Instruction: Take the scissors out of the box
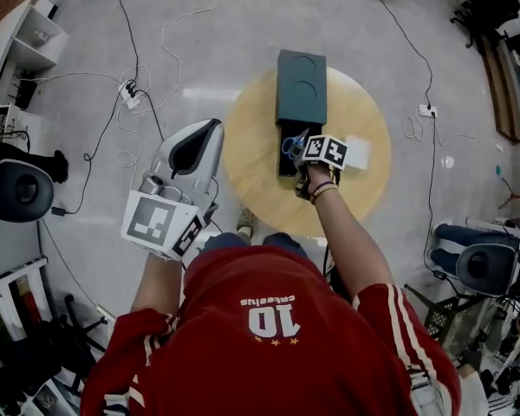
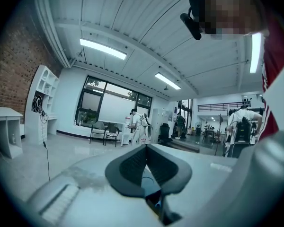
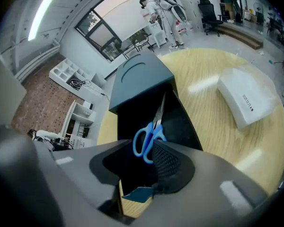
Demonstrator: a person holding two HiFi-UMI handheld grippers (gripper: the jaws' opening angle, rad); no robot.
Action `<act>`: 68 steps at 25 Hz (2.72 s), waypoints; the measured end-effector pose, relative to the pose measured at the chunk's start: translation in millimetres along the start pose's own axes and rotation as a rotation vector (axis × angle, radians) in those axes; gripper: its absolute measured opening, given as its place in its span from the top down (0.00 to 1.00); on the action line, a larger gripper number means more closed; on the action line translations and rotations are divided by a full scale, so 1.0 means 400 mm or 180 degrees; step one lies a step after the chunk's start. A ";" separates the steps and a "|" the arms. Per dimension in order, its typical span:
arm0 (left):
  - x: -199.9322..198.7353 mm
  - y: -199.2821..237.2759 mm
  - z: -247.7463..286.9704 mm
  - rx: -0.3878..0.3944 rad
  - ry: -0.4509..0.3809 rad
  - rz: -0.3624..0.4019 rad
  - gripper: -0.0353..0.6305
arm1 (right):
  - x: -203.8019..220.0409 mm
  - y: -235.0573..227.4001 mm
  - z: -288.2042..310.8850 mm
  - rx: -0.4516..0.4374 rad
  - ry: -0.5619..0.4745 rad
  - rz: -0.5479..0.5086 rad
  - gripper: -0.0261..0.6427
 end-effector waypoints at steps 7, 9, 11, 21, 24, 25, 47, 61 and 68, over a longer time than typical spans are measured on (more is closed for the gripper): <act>0.012 0.053 0.007 -0.0005 0.0037 -0.0143 0.94 | -0.005 -0.017 0.048 0.0342 0.0263 0.0157 0.76; 0.010 0.059 0.010 0.0003 0.0032 -0.0145 0.94 | -0.007 -0.017 0.057 0.0387 0.0327 0.0192 0.76; 0.006 0.068 0.013 -0.0001 0.0025 -0.0152 0.94 | -0.007 -0.012 0.066 0.0408 0.0387 0.0202 0.76; -0.003 0.103 0.023 -0.0001 -0.0017 -0.0225 0.94 | -0.017 -0.011 0.091 0.0676 0.0609 0.0032 0.82; -0.007 0.102 0.021 0.0017 -0.0032 -0.0235 0.94 | -0.011 -0.011 0.092 0.0683 0.0653 -0.0024 0.83; -0.010 0.100 0.019 0.0013 -0.0037 -0.0238 0.94 | -0.008 -0.011 0.091 0.0665 0.0650 -0.0024 0.83; -0.015 -0.042 -0.054 0.0074 -0.0134 -0.0093 0.94 | 0.030 -0.011 -0.060 0.0206 0.0334 -0.0151 0.83; 0.019 -0.205 -0.140 0.0005 -0.0162 -0.0001 0.94 | 0.100 -0.024 -0.180 -0.0135 0.0105 -0.0348 0.83; 0.023 -0.283 -0.189 -0.0066 -0.0209 0.0087 0.94 | 0.098 0.015 -0.303 -0.0318 -0.0309 -0.0710 0.83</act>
Point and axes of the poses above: the fingertips, and each gripper's own axes: z forward along the fingers, y to its left, x out of its underside, the point moved 4 cm from there along -z, backward along the fingers, and after that the axes turned 8 degrees about -z, right-handed, at the moved point
